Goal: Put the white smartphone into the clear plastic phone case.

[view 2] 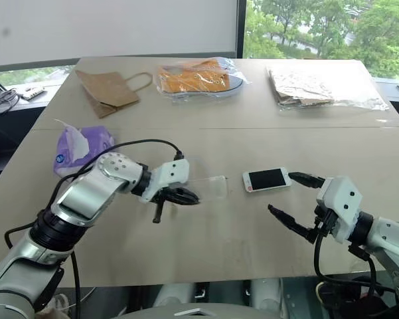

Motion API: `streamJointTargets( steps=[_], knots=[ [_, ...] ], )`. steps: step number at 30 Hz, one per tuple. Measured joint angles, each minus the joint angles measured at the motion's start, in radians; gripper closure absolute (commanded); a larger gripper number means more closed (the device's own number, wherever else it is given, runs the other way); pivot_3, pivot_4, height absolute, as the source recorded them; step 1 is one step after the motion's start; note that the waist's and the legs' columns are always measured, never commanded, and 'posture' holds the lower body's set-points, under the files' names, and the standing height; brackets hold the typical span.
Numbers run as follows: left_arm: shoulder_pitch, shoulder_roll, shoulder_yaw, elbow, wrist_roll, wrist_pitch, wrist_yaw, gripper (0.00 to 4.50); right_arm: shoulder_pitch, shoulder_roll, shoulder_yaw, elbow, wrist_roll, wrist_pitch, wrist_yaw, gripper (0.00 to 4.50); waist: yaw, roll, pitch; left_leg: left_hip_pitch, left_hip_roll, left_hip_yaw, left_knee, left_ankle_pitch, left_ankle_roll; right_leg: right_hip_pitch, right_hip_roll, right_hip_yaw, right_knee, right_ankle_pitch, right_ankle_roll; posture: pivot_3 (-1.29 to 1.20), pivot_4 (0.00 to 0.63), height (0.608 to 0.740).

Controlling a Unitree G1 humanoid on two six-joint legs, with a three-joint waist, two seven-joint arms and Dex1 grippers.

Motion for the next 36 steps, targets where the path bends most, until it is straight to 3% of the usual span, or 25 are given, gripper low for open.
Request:
streamJointTargets(
  steps=[9,16,20,26,27,30,36],
  knots=[
    [-0.015,-0.016,-0.04,0.017,0.003,-0.03,0.008,4.46,0.032,-0.008,0.0,-0.013,-0.036,0.003,-0.006,0.0,-0.003,0.0,0.0,0.001,0.0,0.0,0.0,0.0,0.0,0.0,0.0,0.0,0.0,0.0,0.0,0.0,0.15,0.74],
    [-0.037,-0.017,-0.054,0.093,0.029,-0.101,-0.002,4.46,0.106,-0.073,-0.025,0.002,-0.066,-0.011,0.093,0.0,-0.001,0.0,0.0,0.001,0.0,0.0,0.0,0.0,0.0,0.0,0.0,0.0,0.0,0.0,0.0,0.0,0.15,0.74],
    [-0.039,-0.03,-0.054,0.134,0.032,-0.154,-0.002,3.27,0.108,-0.079,-0.068,0.027,-0.065,-0.032,0.132,0.0,-0.001,0.0,0.0,0.001,0.0,0.0,0.0,0.0,0.0,0.0,0.0,0.0,0.0,0.0,0.0,0.0,0.15,0.74],
    [0.017,-0.048,0.025,0.137,-0.057,-0.182,-0.022,0.25,0.022,-0.082,-0.06,0.043,-0.092,-0.067,0.134,0.0,-0.007,0.001,0.0,0.001,0.0,0.001,0.0,0.0,0.0,0.0,0.0,0.001,0.0,0.0,0.0,0.0,0.15,0.74],
    [0.035,-0.048,0.051,0.129,-0.073,-0.182,-0.019,0.05,0.004,-0.093,-0.05,0.047,-0.111,-0.077,0.134,0.0,-0.005,0.001,0.0,0.001,0.0,0.001,0.0,0.0,0.0,0.0,0.0,0.001,0.0,0.0,0.0,0.0,0.15,0.74],
    [0.145,-0.022,0.201,0.041,-0.184,-0.169,-0.01,0.05,-0.102,-0.227,0.052,0.081,-0.182,-0.008,0.143,0.0,-0.013,0.001,0.0,0.002,0.001,0.002,0.0,0.0,0.0,-0.001,-0.001,0.002,0.0,0.0,-0.003,0.0,0.15,0.74],
    [0.333,-0.009,0.453,-0.067,-0.336,-0.149,0.066,0.05,-0.406,-0.289,0.238,0.229,-0.179,0.163,0.191,0.0,-0.004,0.002,0.0,0.002,0.001,0.001,-0.001,0.0,0.0,0.0,-0.002,0.003,0.0,0.001,-0.004,0.0,0.15,0.74]
  ],
)
